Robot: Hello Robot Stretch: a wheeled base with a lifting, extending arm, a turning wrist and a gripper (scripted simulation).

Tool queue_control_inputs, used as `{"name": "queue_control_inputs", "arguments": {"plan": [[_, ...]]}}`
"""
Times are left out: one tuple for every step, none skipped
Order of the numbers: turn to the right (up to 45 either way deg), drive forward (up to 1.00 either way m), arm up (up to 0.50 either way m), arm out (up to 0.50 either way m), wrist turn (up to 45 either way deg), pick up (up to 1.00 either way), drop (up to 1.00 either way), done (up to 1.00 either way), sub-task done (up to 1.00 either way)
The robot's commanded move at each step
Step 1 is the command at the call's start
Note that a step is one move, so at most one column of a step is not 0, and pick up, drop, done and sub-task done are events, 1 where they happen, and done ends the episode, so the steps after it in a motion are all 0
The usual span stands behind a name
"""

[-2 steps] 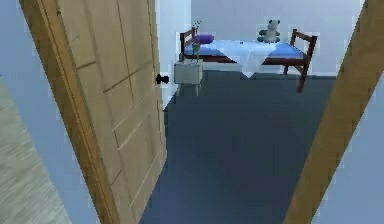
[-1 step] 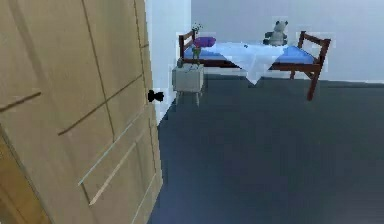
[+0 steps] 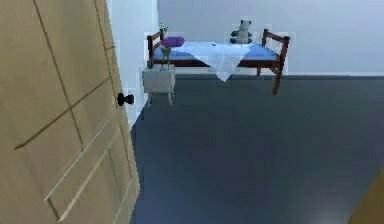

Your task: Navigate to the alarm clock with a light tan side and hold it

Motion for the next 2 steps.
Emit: {"name": "queue_control_inputs", "arguments": {"plan": [[0.0,1.0,0.0,0.0,0.0,0.0,0.0,0.0,0.0],[0.0,1.0,0.0,0.0,0.0,0.0,0.0,0.0,0.0]]}}
